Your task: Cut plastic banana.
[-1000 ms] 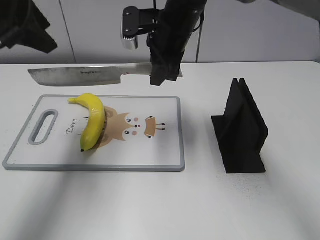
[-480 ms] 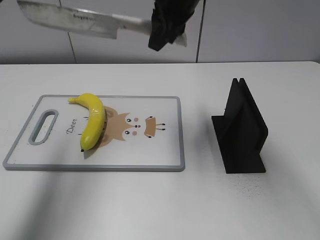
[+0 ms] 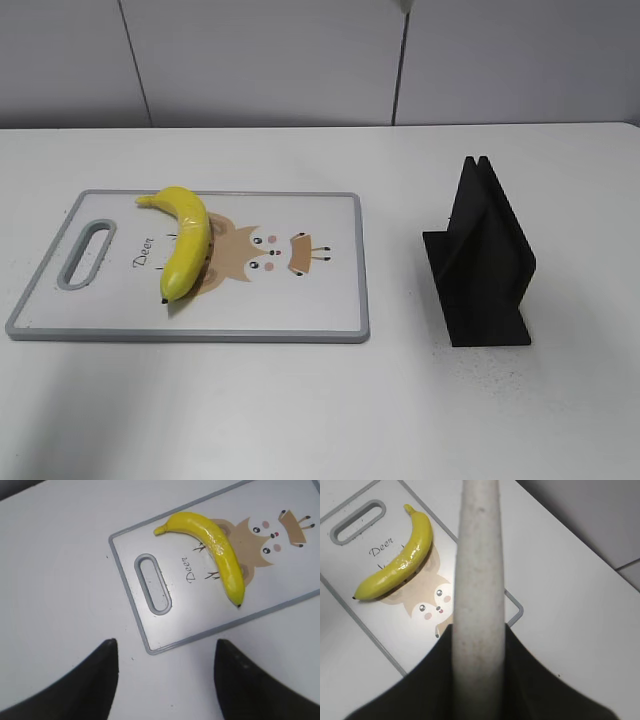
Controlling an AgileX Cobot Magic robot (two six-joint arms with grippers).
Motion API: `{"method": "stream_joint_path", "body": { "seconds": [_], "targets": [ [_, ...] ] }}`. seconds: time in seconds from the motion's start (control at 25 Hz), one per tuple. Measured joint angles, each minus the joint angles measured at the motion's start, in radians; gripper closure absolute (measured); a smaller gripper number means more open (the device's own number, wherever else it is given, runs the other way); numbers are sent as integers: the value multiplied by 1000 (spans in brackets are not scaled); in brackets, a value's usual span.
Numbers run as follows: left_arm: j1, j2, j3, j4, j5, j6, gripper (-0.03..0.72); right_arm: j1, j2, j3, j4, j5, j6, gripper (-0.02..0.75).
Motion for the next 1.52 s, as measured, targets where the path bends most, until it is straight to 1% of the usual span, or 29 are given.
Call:
{"method": "stream_joint_path", "body": {
  "seconds": [0.12, 0.4, 0.76, 0.92, 1.24, 1.4, 1.52],
  "targets": [
    [0, -48, 64, 0, 0, -31, 103, 0, -42, 57, -2, 0, 76, 558],
    [0, -249, 263, 1, 2, -57, 103, 0, -145, 288, -4, 2, 205, 558],
    [0, -636, 507, 1, -23, -79, 104, 0, -249, 477, -7, 1, 285, 558],
    [0, -806, 617, 1, -30, -118, 104, 0, -311, 564, -14, 0, 308, 558],
    [0, -1001, 761, 0, -32, -144, 104, 0, -458, 782, -16, -71, 375, 558],
    [0, -1069, 801, -4, -43, -145, 104, 0, -527, 908, -16, -120, 417, 558],
    [0, -1132, 804, -5, -76, -145, 104, 0, -572, 997, -16, -148, 442, 558]
  ]
}}
